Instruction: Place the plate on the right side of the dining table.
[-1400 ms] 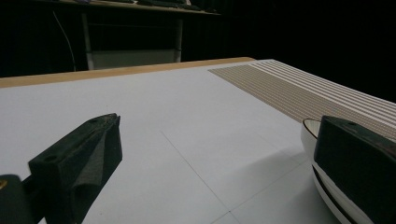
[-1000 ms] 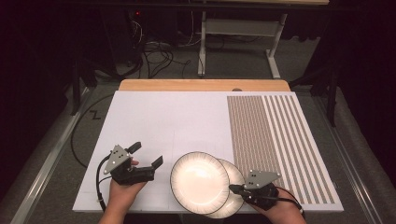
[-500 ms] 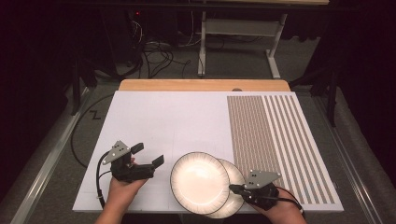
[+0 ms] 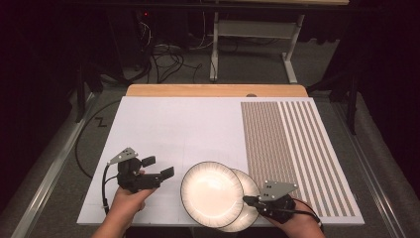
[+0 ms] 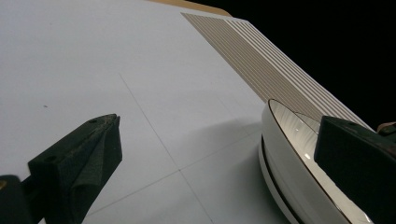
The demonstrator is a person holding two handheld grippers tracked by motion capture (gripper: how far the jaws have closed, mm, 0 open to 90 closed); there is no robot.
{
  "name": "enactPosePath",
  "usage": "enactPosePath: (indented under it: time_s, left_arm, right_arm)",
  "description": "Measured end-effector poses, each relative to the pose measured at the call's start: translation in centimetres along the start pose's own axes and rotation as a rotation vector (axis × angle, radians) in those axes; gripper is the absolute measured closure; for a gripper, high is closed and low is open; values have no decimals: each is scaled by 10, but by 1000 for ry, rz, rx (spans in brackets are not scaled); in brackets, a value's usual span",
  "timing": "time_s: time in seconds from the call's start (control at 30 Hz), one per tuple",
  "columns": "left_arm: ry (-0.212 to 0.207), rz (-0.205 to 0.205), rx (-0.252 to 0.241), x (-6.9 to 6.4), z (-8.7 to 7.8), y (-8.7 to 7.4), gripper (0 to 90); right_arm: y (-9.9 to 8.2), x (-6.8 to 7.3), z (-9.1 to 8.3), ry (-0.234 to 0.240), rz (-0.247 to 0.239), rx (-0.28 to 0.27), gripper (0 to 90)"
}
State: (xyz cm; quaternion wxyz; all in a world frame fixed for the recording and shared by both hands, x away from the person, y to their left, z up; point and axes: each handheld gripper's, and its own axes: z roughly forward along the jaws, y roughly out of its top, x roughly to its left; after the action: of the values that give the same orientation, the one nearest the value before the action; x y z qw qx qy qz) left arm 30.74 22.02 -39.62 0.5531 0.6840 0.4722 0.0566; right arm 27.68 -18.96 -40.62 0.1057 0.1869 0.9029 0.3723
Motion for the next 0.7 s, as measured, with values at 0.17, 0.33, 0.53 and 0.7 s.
enactPosePath:
  time_s: [0.17, 0.33, 0.53, 0.7]
  left_arm:
    - [-19, -31, 40, 1, 1, 0, 16]
    - [-38, -64, 61, 1, 1, 1, 14]
    - [-66, -120, 88, 3, -1, 3, 13]
    - [-114, -188, 125, 6, -1, 2, 12]
  right_arm:
    - [0, 0, 0, -1, 0, 1, 900]
    - [0, 1, 0, -2, -4, 3, 900]
    - [1, 1, 0, -1, -4, 3, 900]
    - [0, 2, 0, -3, -8, 3, 900]
